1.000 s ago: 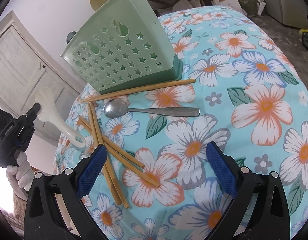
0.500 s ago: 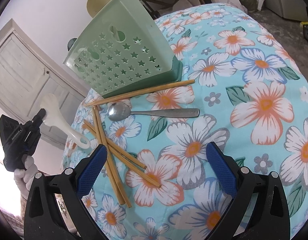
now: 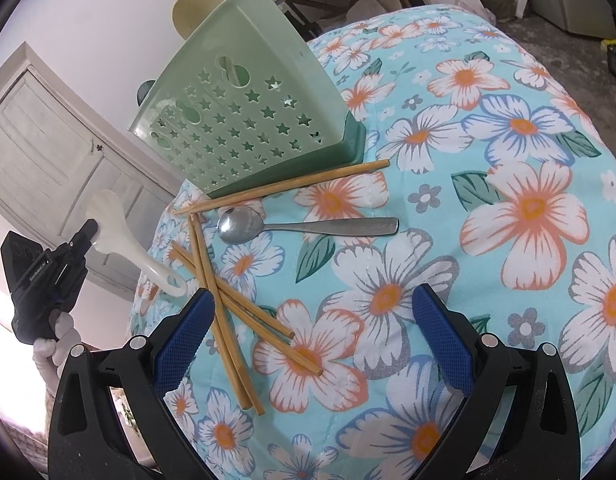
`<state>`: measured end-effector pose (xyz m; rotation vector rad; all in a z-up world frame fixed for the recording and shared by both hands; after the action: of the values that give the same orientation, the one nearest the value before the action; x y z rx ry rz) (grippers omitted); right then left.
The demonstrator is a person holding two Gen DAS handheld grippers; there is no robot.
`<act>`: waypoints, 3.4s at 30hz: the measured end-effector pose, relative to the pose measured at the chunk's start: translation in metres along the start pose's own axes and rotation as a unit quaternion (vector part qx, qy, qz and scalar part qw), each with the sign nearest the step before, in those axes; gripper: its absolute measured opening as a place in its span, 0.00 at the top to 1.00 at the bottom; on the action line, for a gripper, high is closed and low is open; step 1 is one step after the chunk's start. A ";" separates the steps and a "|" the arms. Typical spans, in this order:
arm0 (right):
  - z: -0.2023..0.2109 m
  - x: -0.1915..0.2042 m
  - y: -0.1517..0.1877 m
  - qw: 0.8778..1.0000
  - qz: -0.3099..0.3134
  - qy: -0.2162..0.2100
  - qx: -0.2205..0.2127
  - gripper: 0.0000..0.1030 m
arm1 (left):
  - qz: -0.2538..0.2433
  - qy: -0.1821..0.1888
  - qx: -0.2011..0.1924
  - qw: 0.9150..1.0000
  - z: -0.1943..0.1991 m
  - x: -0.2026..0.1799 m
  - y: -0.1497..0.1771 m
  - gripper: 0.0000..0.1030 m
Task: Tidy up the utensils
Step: 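Carry the paddle toward the basket with the left tool while the right tool reaches the metal spoon, then close the right tool on the metal spoon and lift it while the left tool holds the paddle, then carry the spoon toward the basket with the right tool while the left tool lowers the paddle into it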
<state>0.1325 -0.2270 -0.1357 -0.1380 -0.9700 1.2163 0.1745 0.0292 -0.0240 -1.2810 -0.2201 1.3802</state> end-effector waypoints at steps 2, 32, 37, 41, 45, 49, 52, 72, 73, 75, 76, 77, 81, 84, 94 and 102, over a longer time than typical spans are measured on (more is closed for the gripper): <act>0.000 0.000 0.000 1.000 0.000 0.000 0.000 0.08 | 0.001 0.000 0.000 1.000 0.000 0.000 0.000 0.99; -0.062 0.112 -0.018 0.899 0.429 0.087 -0.018 0.42 | 0.021 0.002 -0.034 0.999 0.006 0.020 -0.010 0.98; -0.085 0.114 -0.011 0.863 0.494 0.102 0.006 0.51 | 0.028 0.007 -0.041 0.999 0.006 0.028 -0.012 0.98; -0.103 0.116 0.001 0.832 0.542 0.110 0.033 0.58 | 0.035 0.013 -0.041 0.998 0.002 0.034 -0.011 0.98; -0.115 0.124 0.010 0.804 0.579 0.129 0.037 0.62 | 0.040 0.017 -0.041 0.998 -0.002 0.039 -0.011 0.99; -0.130 0.130 0.010 0.796 0.584 0.153 0.033 0.78 | 0.048 0.020 -0.042 0.998 -0.004 0.045 -0.012 0.98; -0.138 0.137 0.014 0.782 0.596 0.181 0.024 0.85 | 0.051 0.022 -0.042 0.998 -0.006 0.048 -0.011 0.98; -0.175 0.146 -0.007 0.803 0.548 0.235 0.016 0.98 | 0.053 0.021 -0.043 0.997 -0.013 0.050 -0.012 0.98; -0.174 0.148 -0.009 0.810 0.539 0.231 0.014 0.98 | 0.052 0.022 -0.044 0.997 -0.012 0.049 -0.012 0.98; -0.163 0.150 -0.016 0.823 0.523 0.223 0.006 0.98 | 0.049 0.022 -0.048 0.997 -0.009 0.046 -0.014 0.98; -0.158 0.152 -0.020 0.831 0.511 0.219 0.000 0.98 | 0.047 0.023 -0.051 0.997 -0.007 0.044 -0.015 0.98; -0.150 0.150 -0.023 0.838 0.500 0.216 -0.005 0.98 | 0.045 0.024 -0.053 0.997 -0.006 0.042 -0.017 0.98; -0.136 0.154 -0.044 0.873 0.448 0.192 -0.028 0.98 | 0.036 0.026 -0.065 0.997 0.003 0.032 -0.024 0.98; -0.123 0.154 -0.059 0.895 0.408 0.176 -0.048 0.98 | 0.028 0.031 -0.076 0.996 0.010 0.022 -0.031 0.98; -0.051 0.141 -0.085 0.939 0.302 0.122 -0.113 0.99 | -0.045 0.070 -0.144 0.986 0.049 -0.043 -0.076 0.98; -0.015 0.125 -0.092 0.951 0.256 0.095 -0.145 0.99 | -0.137 0.057 -0.189 0.971 0.052 -0.099 -0.117 0.98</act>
<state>0.2115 -0.1530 -0.0238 -0.7652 -0.9668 1.4889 0.1760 0.0132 0.1370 -1.5717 -0.5799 1.0527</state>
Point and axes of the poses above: each gripper's, at about its wrist camera, not at the fingertips, and z roughly against the way its jaws point, x to its left, y to its underside, the point moved 8 cm from there along -z, roughly the way its jaws point, and after that the axes turned 6 degrees about -x, right-handed, at the moved point
